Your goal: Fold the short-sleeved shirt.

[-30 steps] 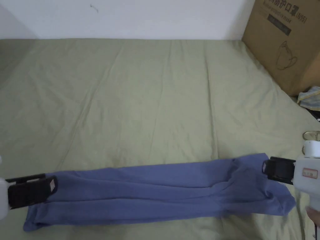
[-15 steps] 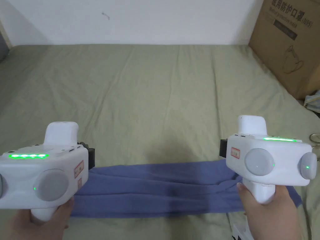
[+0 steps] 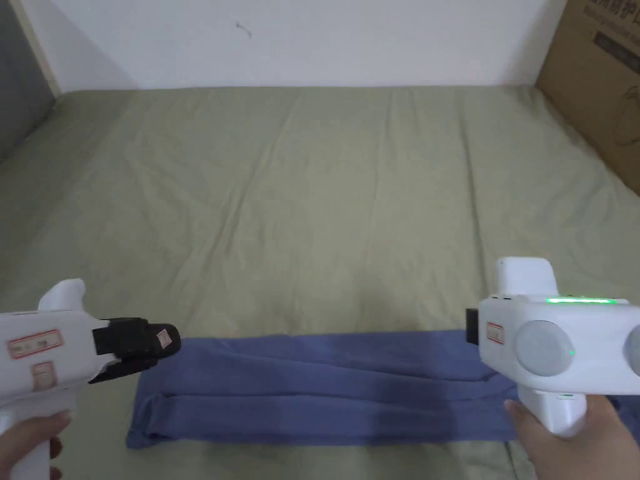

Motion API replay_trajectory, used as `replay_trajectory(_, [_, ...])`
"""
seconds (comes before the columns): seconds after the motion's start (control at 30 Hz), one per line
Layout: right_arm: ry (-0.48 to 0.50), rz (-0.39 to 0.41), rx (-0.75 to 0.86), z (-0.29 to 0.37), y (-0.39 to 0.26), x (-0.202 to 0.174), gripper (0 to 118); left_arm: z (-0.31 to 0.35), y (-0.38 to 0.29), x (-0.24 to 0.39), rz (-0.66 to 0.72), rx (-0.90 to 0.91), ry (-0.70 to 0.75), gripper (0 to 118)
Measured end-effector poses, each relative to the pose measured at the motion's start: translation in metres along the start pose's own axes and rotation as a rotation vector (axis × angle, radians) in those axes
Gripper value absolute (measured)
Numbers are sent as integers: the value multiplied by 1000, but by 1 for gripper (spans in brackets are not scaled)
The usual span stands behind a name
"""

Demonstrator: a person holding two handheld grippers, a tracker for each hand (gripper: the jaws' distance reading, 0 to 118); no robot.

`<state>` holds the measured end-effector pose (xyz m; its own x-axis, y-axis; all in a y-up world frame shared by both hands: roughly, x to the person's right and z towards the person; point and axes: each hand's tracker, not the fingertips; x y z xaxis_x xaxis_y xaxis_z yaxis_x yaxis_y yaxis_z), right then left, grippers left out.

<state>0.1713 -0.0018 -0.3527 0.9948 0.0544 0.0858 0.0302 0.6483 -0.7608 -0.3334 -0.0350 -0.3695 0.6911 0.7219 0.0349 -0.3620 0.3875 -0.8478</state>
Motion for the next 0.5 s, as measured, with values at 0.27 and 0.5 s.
replay_trajectory(0.27, [-1, 10, -62, -9, -7, 4, 2, -6, -5, -71, 200, -10, -92, 117])
replay_trajectory(0.5, [3, 15, -110, -15, -11, 0, 2, -56, -12, -105, 275, -47, -247, 118])
